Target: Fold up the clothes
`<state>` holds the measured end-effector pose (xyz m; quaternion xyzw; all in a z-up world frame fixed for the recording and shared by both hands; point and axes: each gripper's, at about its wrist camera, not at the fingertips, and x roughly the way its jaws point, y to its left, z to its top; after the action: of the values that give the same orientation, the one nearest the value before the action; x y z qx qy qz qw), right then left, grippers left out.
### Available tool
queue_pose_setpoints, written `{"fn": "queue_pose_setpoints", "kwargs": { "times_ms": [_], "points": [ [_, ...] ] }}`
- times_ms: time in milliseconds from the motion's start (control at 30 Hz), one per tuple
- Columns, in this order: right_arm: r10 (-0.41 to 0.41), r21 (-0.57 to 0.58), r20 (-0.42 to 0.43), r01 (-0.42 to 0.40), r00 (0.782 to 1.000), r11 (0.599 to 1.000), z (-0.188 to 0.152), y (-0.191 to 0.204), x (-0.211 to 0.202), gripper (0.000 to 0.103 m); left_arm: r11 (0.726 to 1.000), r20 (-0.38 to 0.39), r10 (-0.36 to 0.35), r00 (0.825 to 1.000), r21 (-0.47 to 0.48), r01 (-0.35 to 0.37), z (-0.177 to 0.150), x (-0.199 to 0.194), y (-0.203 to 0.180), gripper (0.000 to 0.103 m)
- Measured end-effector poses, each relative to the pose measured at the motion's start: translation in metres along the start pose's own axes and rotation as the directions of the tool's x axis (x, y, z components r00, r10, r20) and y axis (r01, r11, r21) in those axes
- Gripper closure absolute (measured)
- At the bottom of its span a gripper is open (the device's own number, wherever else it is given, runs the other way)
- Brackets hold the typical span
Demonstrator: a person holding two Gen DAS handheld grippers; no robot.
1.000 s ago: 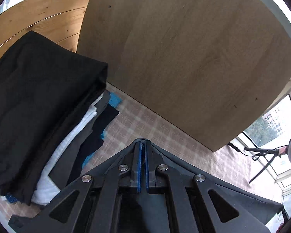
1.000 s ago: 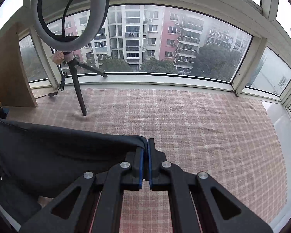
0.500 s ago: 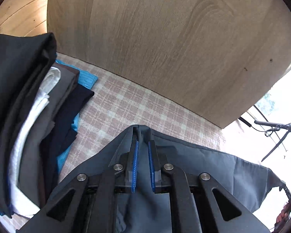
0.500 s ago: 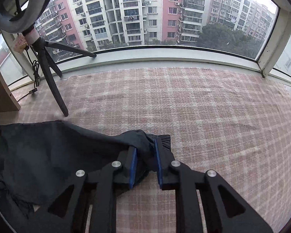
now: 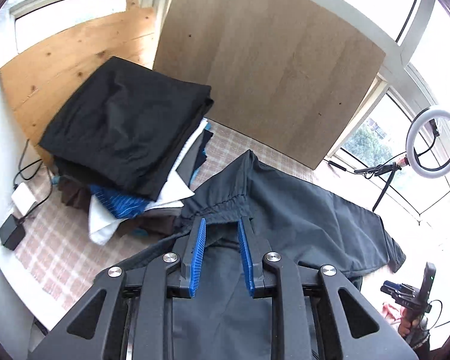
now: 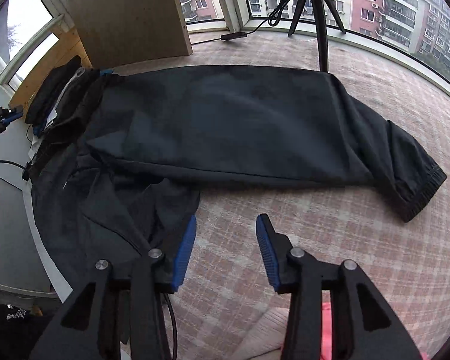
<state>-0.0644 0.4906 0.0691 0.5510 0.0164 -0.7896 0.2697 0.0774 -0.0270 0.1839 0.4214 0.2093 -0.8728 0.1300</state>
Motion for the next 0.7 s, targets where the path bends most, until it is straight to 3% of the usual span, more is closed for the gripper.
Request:
{"fn": "queue_pose_setpoints", "kwargs": {
  "times_ms": [133,367,400,467,600,700],
  "points": [
    [0.014,0.038,-0.049,-0.012,0.999,0.999,-0.001,0.014,0.032,0.062,0.998,0.041,0.056,0.998,-0.028,-0.055,-0.023,-0.047,0.035,0.082],
    [0.042,0.050,-0.091,-0.038,0.995,0.998,-0.001,0.038,0.068,0.062,0.986,0.124,0.061,0.990,-0.163,-0.041,-0.035,-0.119,0.109,0.082],
    [0.051,0.053,-0.082,-0.047,0.995,0.997,-0.002,0.041,0.069,0.072,0.984,0.144,0.068,0.987,-0.172,-0.042,-0.035,-0.131,0.117,0.082],
    [0.069,0.076,-0.066,-0.064,0.995,0.995,-0.004,0.045,0.069,0.101,0.980,0.185,0.073,0.980,-0.196,-0.036,-0.028,-0.150,0.131,0.082],
    [0.106,0.186,0.048,-0.113,0.993,0.976,-0.024,0.037,0.012,0.101,0.982,0.223,0.082,0.971,-0.183,-0.041,-0.015,-0.164,0.137,0.082],
    [-0.039,0.271,0.180,-0.011,0.983,0.963,-0.053,0.026,-0.077,0.101,0.989,0.227,0.059,0.972,-0.148,-0.026,-0.008,-0.159,0.129,0.082]
  ]
}}
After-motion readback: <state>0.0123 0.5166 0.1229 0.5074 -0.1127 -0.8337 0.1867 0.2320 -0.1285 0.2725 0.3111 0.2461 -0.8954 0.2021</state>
